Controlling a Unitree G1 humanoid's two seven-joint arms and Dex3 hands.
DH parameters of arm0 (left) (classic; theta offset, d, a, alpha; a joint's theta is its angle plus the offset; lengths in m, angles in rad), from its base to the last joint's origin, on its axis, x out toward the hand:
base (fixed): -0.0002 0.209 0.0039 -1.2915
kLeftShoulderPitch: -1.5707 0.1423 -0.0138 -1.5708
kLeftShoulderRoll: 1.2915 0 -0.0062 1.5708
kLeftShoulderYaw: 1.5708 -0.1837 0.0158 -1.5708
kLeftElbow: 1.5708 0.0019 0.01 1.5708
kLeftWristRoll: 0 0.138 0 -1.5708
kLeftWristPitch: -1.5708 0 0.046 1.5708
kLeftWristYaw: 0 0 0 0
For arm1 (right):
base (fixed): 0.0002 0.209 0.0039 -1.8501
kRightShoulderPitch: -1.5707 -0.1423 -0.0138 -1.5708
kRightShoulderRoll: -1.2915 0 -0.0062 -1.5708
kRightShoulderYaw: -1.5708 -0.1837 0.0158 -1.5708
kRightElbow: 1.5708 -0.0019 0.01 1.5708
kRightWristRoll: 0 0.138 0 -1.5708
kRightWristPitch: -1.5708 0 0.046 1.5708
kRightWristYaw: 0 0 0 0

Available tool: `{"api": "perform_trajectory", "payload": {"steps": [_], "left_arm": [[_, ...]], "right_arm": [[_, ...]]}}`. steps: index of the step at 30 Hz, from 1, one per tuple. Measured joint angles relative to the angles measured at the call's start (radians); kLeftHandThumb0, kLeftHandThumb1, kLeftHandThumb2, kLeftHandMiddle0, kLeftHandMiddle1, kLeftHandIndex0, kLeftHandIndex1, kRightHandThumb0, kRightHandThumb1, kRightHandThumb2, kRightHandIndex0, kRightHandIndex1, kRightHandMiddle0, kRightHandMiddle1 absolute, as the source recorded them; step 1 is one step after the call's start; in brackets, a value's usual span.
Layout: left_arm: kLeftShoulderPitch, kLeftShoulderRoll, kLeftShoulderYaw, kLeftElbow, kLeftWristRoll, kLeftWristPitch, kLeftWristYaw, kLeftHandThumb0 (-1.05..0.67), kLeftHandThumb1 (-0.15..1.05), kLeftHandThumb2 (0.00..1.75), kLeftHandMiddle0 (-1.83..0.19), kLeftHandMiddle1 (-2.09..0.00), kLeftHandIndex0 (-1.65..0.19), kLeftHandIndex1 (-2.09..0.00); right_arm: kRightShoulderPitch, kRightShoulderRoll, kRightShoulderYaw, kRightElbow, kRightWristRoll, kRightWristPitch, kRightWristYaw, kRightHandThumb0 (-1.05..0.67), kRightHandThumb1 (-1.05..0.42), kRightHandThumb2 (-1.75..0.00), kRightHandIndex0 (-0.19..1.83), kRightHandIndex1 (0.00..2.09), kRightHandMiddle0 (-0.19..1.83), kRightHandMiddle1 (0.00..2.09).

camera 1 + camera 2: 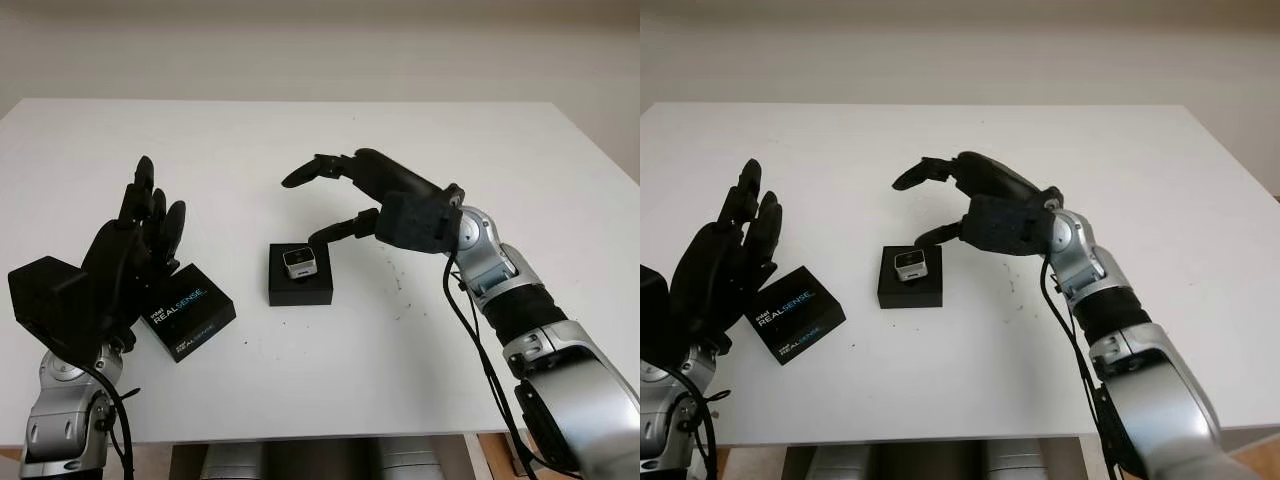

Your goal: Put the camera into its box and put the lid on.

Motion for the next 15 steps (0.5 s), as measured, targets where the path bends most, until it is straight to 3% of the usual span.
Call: {"api": "perform_trajectory", "payload": {"steps": [15], "left_arm": [[0.0, 0.0, 0.0, 0.0, -0.001, 0.002, 0.0, -0.71, 1.05, 0.5, 0.19, 0.0, 0.19, 0.0]], "right_arm": [[0.1, 0.001, -0.042, 0.001, 0.099, 0.023, 0.091, -0.84, -0.87, -0.06, 0.04, 0.08, 0.34, 0.56]]}}
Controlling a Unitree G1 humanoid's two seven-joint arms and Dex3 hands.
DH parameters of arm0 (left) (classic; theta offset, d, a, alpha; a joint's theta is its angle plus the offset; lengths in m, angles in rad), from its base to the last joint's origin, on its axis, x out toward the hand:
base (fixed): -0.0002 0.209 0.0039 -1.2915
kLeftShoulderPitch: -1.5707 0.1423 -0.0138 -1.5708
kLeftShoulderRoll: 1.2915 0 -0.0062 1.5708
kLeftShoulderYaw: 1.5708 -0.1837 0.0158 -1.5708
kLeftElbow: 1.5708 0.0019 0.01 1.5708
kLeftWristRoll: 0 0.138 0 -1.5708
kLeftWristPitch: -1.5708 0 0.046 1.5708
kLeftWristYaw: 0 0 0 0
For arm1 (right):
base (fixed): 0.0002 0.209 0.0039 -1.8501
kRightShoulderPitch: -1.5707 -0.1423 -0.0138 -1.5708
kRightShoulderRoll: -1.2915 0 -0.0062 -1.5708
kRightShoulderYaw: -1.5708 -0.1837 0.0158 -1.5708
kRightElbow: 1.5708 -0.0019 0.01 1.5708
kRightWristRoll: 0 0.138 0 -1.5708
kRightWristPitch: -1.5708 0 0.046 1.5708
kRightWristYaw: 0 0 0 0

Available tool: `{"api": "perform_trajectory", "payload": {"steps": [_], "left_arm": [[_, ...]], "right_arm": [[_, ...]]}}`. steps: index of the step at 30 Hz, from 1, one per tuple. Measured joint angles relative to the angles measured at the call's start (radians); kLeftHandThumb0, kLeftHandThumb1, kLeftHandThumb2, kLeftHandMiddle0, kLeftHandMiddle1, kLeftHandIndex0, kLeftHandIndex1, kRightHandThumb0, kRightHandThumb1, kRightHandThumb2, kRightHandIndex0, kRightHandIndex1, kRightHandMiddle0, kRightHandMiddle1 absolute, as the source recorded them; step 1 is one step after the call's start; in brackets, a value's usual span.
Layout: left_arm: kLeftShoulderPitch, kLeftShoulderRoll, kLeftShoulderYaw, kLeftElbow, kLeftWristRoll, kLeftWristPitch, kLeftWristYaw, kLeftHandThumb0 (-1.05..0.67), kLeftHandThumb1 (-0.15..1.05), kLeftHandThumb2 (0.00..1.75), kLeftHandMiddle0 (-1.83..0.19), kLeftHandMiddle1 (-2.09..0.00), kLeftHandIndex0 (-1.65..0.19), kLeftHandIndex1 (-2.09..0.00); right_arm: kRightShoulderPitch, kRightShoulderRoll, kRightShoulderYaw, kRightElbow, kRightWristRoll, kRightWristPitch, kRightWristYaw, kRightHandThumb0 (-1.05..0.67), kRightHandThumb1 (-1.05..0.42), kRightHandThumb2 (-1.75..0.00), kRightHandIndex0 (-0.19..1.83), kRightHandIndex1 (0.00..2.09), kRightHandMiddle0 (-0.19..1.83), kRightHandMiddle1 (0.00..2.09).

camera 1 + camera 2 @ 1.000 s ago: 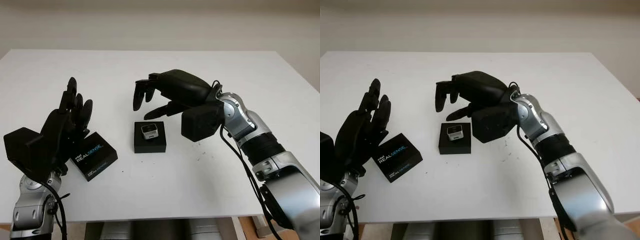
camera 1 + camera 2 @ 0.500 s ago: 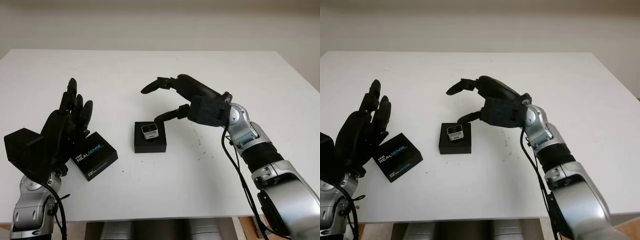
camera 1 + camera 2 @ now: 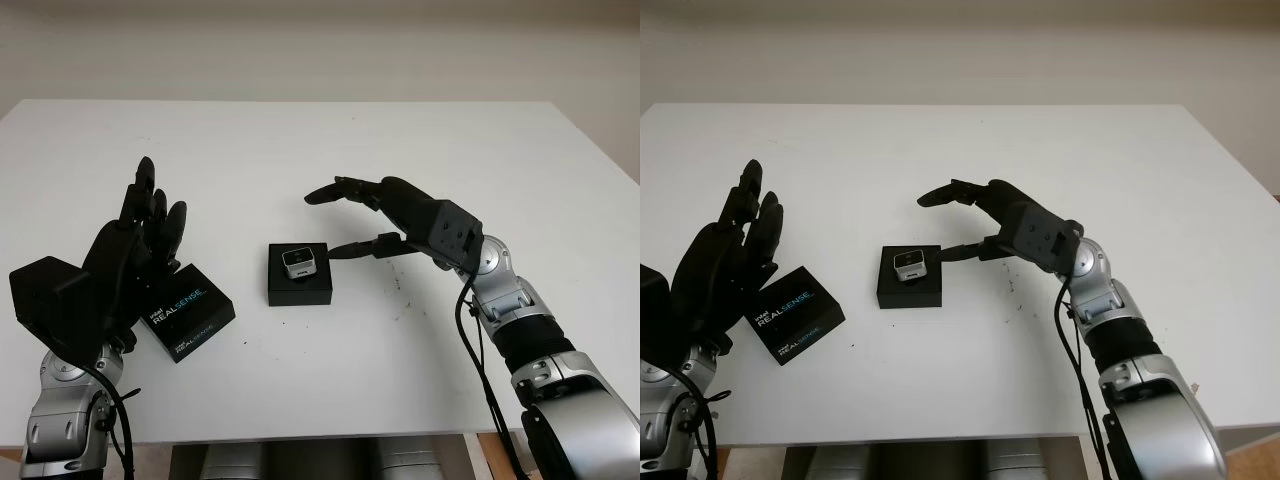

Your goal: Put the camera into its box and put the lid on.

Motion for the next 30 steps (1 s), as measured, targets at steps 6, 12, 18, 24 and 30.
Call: {"api": "perform_trajectory", "payload": {"steps": [6, 12, 18, 24, 30], "left_arm": [[0.0, 0.0, 0.0, 0.0, 0.0, 0.0, 0.003, -0.71, 1.05, 0.49, 0.19, 0.0, 0.19, 0.0], [0.0, 0.0, 0.0, 0.0, 0.0, 0.001, 0.004, -0.7, 1.05, 0.5, 0.19, 0.0, 0.19, 0.0], [0.0, 0.0, 0.0, 0.0, 0.0, 0.0, 0.009, -0.7, 1.05, 0.5, 0.19, 0.0, 0.19, 0.0], [0.0, 0.0, -0.001, 0.0, 0.0, 0.0, 0.009, -0.7, 1.05, 0.5, 0.19, 0.0, 0.19, 0.0], [0.0, 0.0, -0.001, 0.0, 0.0, 0.0, 0.009, -0.7, 1.05, 0.49, 0.19, 0.0, 0.19, 0.0]], "right_arm": [[0.048, 0.026, -0.003, 0.009, 0.003, -0.013, -0.017, -0.81, -0.87, -0.05, 0.06, 0.08, 0.37, 0.59], [0.072, 0.051, -0.003, 0.009, 0.004, -0.015, -0.032, -0.74, -0.87, -0.05, 0.08, 0.08, 0.37, 0.64], [0.086, 0.074, -0.004, 0.009, 0.018, -0.015, -0.035, -0.7, -0.86, -0.05, 0.1, 0.07, 0.39, 0.72], [0.086, 0.089, -0.006, 0.01, 0.026, -0.015, -0.035, -0.69, -0.86, -0.05, 0.11, 0.06, 0.37, 0.84], [0.086, 0.095, -0.01, 0.017, 0.027, -0.015, -0.035, -0.68, -0.85, -0.05, 0.12, 0.06, 0.39, 0.91]]}}
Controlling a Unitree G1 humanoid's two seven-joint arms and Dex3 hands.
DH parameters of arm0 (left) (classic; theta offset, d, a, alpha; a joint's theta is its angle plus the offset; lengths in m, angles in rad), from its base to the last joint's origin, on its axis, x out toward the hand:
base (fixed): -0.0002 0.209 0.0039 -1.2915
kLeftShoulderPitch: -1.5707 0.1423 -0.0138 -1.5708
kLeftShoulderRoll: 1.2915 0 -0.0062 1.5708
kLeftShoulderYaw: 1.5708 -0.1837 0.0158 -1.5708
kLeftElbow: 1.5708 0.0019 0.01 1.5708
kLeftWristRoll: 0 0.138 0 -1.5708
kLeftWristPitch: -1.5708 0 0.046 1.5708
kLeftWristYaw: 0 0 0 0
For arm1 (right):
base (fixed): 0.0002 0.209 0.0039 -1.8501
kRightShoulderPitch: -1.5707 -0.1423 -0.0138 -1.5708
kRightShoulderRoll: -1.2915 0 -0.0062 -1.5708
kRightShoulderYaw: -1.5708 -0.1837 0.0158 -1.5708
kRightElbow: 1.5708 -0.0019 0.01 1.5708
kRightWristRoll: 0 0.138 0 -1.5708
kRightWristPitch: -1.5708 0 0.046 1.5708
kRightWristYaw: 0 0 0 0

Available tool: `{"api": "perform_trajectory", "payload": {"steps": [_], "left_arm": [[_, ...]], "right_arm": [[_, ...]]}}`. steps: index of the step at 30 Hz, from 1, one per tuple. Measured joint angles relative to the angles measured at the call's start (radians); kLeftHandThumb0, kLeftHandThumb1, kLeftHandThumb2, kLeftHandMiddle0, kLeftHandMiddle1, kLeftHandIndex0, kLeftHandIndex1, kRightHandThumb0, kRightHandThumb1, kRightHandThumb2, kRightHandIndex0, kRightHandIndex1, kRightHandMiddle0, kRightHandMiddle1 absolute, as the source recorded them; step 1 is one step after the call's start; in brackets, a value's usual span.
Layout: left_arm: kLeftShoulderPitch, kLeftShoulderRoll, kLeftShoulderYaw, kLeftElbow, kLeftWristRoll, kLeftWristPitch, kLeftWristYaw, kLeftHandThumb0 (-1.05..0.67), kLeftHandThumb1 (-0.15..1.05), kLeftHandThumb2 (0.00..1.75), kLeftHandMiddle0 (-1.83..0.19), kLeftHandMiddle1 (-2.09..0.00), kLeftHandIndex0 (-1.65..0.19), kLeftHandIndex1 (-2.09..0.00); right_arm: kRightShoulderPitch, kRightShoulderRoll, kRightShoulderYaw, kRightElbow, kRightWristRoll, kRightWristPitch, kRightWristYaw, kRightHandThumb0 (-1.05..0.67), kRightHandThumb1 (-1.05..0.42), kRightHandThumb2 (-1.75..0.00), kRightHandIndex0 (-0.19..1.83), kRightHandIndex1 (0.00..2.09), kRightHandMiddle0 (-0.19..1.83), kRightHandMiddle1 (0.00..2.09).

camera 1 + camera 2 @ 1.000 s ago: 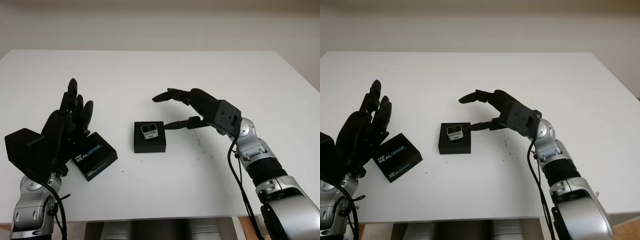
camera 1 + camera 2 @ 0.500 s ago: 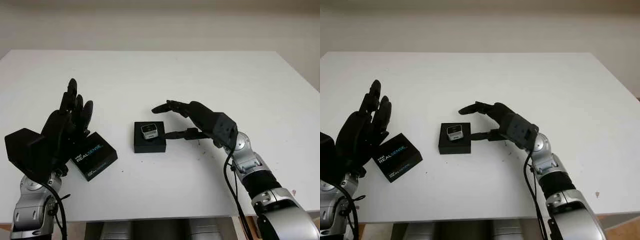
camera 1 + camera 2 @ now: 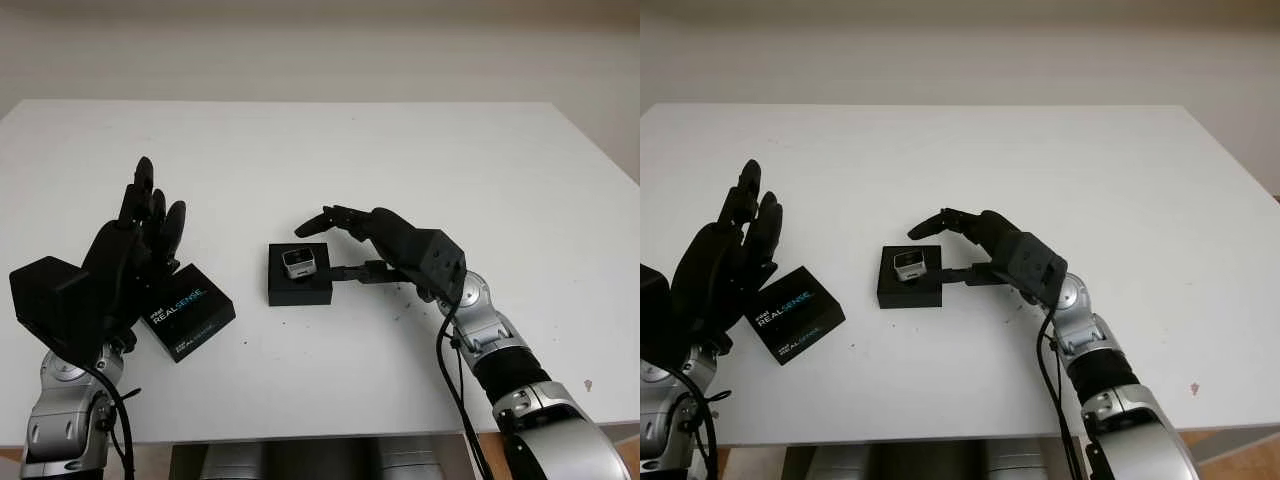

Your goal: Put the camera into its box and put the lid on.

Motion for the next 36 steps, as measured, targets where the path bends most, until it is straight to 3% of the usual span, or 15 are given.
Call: {"api": "perform_trajectory", "payload": {"steps": [36], "left_arm": [[0.0, -0.009, 0.0, -0.001, 0.021, 0.0, 0.005, -0.71, 1.05, 0.48, 0.19, 0.0, 0.19, 0.0]], "right_arm": [[0.003, 0.024, 0.028, 0.018, -0.069, -0.037, -0.068, -0.66, -0.88, -0.05, 0.16, 0.06, 0.38, 0.99]]}}
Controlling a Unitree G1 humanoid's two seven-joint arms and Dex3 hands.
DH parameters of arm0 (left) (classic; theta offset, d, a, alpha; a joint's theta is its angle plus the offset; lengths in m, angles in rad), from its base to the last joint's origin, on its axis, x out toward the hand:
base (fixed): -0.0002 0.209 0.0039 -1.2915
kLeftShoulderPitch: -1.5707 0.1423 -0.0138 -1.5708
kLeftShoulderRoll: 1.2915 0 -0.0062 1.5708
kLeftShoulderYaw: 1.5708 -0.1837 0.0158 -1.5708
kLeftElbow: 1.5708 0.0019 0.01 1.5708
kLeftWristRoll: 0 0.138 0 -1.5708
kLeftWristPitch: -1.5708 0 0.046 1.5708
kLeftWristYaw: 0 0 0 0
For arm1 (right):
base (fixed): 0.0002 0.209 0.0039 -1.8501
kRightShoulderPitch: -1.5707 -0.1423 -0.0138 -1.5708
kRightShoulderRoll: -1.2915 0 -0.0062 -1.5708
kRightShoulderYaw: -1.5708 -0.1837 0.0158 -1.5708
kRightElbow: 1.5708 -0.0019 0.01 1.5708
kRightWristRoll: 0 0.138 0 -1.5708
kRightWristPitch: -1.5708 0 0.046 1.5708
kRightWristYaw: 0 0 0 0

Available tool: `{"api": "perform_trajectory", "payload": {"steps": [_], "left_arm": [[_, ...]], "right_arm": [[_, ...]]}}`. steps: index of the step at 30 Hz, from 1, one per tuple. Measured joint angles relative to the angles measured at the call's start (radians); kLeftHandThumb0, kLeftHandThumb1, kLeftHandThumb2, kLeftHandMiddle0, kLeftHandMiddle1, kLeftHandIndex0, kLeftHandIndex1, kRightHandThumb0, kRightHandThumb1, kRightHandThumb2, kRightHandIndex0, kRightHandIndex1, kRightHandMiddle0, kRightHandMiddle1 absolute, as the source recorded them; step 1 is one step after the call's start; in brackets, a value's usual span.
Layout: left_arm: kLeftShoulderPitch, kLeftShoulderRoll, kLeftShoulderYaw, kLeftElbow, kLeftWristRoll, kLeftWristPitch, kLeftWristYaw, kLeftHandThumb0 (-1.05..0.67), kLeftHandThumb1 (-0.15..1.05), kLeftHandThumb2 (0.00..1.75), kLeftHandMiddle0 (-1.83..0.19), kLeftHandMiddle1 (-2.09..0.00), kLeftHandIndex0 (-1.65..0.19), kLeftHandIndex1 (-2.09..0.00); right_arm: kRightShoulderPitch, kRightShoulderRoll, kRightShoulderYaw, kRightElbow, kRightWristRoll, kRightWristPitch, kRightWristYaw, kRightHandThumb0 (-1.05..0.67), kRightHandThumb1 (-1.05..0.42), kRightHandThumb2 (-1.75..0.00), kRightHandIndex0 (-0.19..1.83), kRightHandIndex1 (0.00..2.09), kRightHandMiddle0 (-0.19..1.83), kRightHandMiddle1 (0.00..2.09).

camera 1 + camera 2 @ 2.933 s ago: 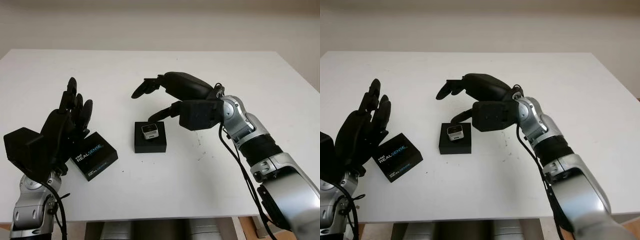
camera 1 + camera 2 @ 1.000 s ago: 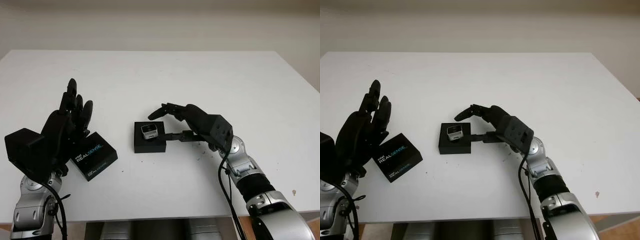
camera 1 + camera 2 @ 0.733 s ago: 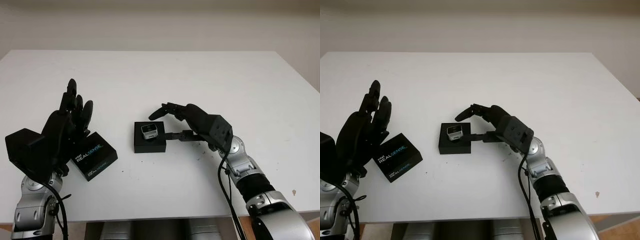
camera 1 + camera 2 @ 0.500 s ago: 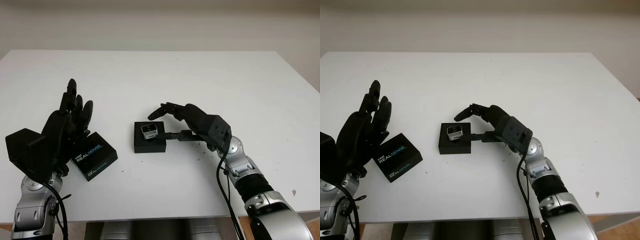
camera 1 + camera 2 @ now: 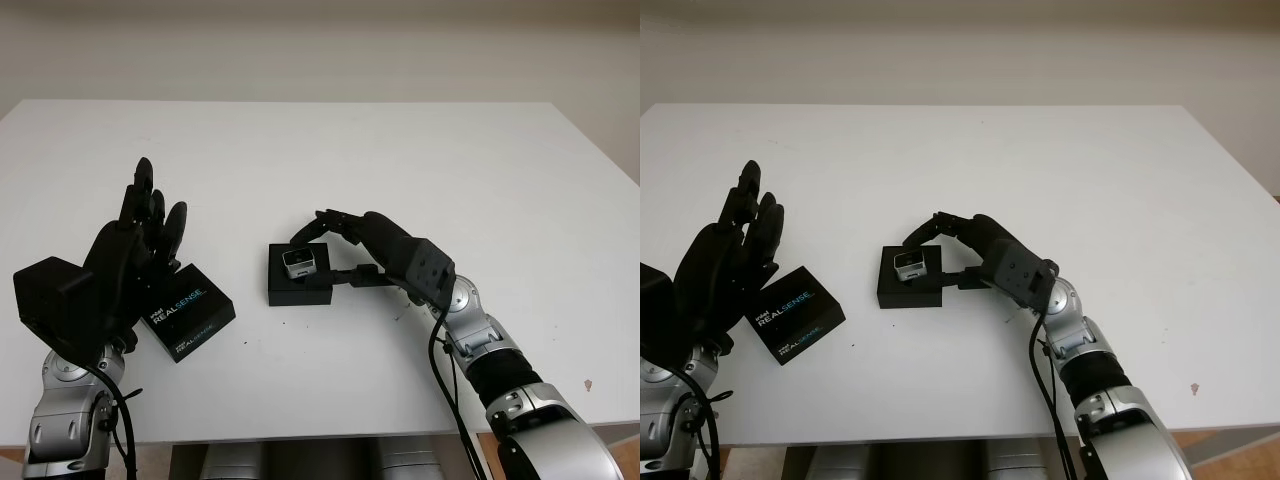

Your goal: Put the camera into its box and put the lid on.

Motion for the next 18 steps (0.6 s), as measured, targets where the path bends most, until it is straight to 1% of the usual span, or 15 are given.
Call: {"api": "perform_trajectory", "payload": {"steps": [4, 13, 18], "left_arm": [[0.0, 0.0, 0.0, 0.0, 0.0, 0.0, -0.001, -0.69, 1.05, 0.49, 0.19, 0.0, 0.19, 0.0], [0.0, -0.009, 0.0, -0.002, 0.001, 0.0, 0.002, -0.71, 1.05, 0.48, 0.19, 0.0, 0.19, 0.0], [0.0, -0.009, 0.0, -0.002, 0.001, 0.0, 0.001, -0.7, 1.05, 0.49, 0.19, 0.0, 0.19, 0.0]], "right_arm": [[0.001, 0.0, 0.007, 0.0, -0.016, -0.007, -0.014, -0.65, -0.88, -0.05, 0.16, 0.06, 0.37, 0.99], [0.001, 0.0, 0.02, 0.005, -0.046, -0.04, -0.043, -0.62, -0.91, -0.06, 0.18, 0.07, 0.39, 1.0], [0.001, 0.0, 0.029, 0.007, -0.058, -0.057, -0.06, -0.57, -0.96, -0.07, 0.21, 0.07, 0.42, 1.11]]}}
